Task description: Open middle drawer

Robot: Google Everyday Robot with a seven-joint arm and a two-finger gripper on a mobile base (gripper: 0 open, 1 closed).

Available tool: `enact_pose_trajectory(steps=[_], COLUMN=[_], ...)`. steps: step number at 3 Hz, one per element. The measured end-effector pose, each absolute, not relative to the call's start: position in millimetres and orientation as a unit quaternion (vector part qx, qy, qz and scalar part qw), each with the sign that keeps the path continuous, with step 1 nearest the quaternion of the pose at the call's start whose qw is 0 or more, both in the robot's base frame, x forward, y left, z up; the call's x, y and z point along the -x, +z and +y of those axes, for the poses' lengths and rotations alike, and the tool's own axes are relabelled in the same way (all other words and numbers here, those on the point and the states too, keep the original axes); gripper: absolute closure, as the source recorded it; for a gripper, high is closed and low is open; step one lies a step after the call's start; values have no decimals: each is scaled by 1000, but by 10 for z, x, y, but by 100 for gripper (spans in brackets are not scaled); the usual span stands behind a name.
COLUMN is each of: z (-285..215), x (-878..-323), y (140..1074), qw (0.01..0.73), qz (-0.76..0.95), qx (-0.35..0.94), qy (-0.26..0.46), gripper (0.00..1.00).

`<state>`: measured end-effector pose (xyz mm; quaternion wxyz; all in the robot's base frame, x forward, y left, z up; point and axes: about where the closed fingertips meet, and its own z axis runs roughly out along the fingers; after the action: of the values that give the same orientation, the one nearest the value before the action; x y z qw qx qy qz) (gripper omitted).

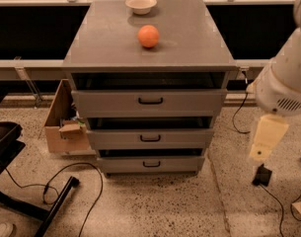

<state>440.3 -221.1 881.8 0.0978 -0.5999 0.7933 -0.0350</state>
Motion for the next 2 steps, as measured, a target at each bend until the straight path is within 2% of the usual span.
enact_pose_trajectory(steps=[1, 2], z=[-2181, -2053], x=[-4566, -4856], y=[8226, 7608], qw=[86, 111], qz=[805, 814], qx=[585, 566], qy=[-48, -71], gripper=[0, 0])
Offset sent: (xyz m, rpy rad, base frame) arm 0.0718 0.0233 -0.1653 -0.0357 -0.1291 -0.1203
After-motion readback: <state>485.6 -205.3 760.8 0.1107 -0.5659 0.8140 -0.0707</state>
